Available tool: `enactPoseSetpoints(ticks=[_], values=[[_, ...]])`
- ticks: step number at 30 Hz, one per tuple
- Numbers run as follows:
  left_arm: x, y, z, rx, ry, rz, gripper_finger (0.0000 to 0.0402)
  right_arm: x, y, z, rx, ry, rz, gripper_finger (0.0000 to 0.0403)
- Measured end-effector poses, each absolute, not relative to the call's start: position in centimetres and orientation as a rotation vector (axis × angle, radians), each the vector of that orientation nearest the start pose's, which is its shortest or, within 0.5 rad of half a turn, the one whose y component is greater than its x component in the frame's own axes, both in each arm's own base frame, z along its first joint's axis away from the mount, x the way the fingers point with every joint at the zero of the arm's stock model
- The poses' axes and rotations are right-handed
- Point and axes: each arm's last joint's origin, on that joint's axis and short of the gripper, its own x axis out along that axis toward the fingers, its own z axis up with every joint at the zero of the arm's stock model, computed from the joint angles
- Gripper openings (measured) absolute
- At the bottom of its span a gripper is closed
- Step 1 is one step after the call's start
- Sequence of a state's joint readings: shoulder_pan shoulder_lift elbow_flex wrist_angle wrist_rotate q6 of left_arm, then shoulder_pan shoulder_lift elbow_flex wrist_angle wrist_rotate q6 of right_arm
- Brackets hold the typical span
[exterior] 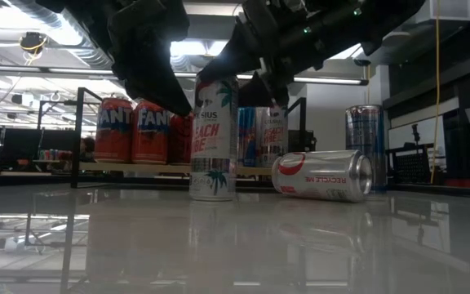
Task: Place canned beverage on shelf
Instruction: Put the white pink soda can on the shelf aligned with the other white pink soda cans
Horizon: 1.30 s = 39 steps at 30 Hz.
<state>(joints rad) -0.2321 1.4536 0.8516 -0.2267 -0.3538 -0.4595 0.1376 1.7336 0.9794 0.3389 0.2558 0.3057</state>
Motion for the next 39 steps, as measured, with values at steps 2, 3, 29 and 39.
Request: enactPoseSetpoints(ticks=[2, 3, 29, 39], values=[[28.4, -5.7, 20.6, -0.195, 0.746, 0.292, 0.0064, 36.8, 4.4, 20.1, 0.261, 0.381, -0.184, 0.0392], [28.4, -5.7, 20.6, -0.195, 0.746, 0.293, 0.0064, 36.8, 4.4, 20.2, 0.28, 0.379, -0.188, 0.0392], [28.4, -5.7, 20.6, -0.195, 0.746, 0.293, 0.0064, 36.7, 4.3, 20.1, 0.286, 0.383, -0.195, 0.0239], [28.4, -5.7, 20.6, -0.196, 0.746, 0.293, 0.0064, 35.7, 3.7, 21.6, 0.222, 0.416, -0.175, 0.0241]])
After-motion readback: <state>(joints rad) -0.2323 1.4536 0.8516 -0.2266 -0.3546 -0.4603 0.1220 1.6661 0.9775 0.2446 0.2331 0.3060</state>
